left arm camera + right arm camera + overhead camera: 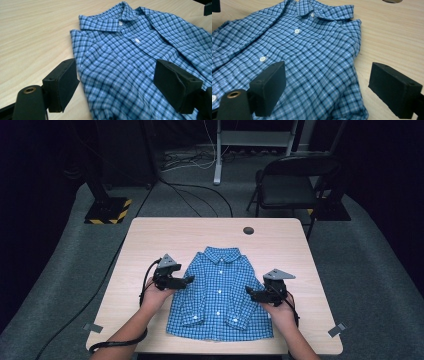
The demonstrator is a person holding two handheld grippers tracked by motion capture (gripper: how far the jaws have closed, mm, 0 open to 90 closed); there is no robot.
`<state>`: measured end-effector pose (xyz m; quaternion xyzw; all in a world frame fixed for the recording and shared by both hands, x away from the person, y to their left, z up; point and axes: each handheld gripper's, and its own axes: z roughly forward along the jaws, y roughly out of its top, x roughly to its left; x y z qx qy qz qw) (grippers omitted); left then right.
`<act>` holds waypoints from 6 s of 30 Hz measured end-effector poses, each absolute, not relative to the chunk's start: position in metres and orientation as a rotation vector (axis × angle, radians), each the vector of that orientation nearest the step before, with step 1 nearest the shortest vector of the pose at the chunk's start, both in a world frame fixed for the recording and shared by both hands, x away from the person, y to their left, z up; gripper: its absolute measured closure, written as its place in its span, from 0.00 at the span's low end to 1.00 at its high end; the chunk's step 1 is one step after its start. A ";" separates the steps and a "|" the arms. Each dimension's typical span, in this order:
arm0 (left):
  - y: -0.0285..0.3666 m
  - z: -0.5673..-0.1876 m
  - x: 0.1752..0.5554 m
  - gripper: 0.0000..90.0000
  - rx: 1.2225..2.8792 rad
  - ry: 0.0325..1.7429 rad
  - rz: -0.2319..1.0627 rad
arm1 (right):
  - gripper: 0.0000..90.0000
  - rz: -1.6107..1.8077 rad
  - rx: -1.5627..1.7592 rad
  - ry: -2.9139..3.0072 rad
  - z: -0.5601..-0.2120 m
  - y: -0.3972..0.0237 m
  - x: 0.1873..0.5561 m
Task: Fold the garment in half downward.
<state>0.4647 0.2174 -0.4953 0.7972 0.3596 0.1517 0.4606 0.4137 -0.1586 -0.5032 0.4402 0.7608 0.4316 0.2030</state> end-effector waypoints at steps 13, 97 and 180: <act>0.206 -0.503 0.487 0.23 1.944 0.949 0.360 | 0.16 1.218 1.252 2.096 -0.507 -0.151 0.434; 0.165 -0.526 0.574 0.24 1.955 1.151 0.480 | 0.23 1.077 1.447 2.008 -0.520 -0.120 0.543; 0.148 -0.524 0.574 0.96 2.074 1.045 0.540 | 0.96 1.043 1.451 2.107 -0.523 -0.108 0.554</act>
